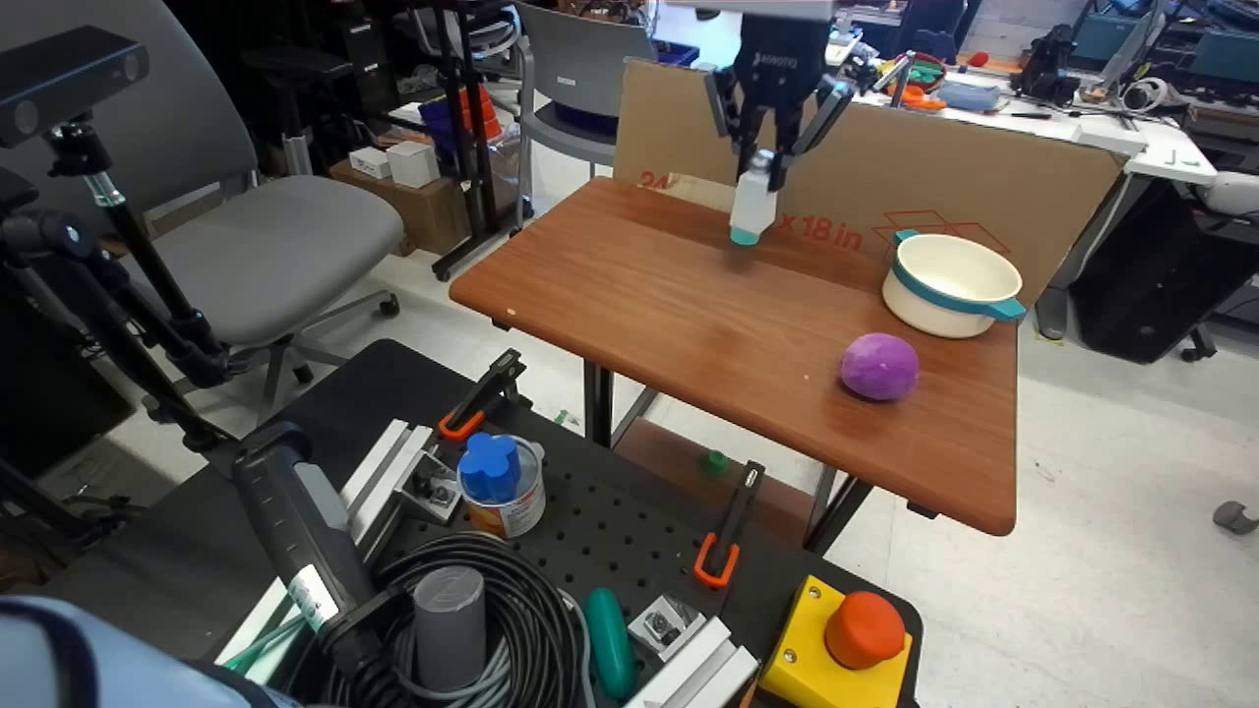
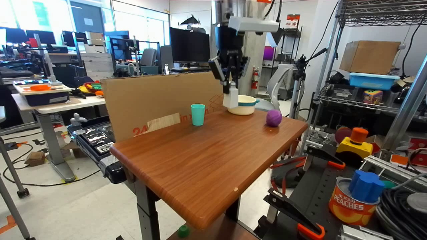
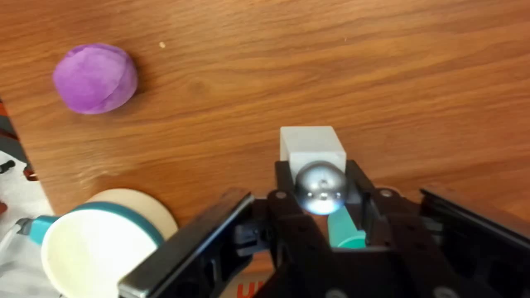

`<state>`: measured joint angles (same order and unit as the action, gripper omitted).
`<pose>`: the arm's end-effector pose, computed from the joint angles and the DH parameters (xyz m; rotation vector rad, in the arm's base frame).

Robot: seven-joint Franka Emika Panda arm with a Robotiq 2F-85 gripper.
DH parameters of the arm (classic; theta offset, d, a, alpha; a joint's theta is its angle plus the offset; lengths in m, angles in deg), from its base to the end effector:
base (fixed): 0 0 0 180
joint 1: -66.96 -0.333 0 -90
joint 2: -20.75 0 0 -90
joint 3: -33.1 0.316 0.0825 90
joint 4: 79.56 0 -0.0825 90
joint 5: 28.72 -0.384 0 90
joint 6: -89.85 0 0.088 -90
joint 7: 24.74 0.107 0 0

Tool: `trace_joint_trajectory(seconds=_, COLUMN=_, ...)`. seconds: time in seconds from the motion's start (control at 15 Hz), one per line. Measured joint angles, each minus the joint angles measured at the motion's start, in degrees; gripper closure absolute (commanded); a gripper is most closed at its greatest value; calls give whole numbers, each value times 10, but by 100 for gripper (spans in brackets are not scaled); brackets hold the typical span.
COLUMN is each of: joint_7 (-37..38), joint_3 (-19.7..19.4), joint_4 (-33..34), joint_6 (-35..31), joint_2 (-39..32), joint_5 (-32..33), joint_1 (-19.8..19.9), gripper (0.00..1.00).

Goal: Put the salt cellar in the white pot.

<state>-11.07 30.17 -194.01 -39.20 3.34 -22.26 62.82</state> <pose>0.5970 0.0105 0.3043 3.0268 -0.2157 -0.0540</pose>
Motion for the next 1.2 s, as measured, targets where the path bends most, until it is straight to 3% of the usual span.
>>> trace_joint_trajectory(seconds=0.27, joint_7=-25, joint_3=-21, joint_4=46, joint_6=41, joint_2=40, joint_5=2, joint_1=35, gripper=92)
trace_joint_trajectory(seconds=0.53, joint_7=-36, joint_3=-42, joint_4=117, joint_6=66, joint_2=22, joint_5=2, joint_1=74, gripper=92)
trace_joint_trajectory(seconds=1.2, joint_7=-37, joint_3=-66, joint_4=324, joint_6=154, joint_2=-172, joint_5=1, joint_1=121, gripper=92)
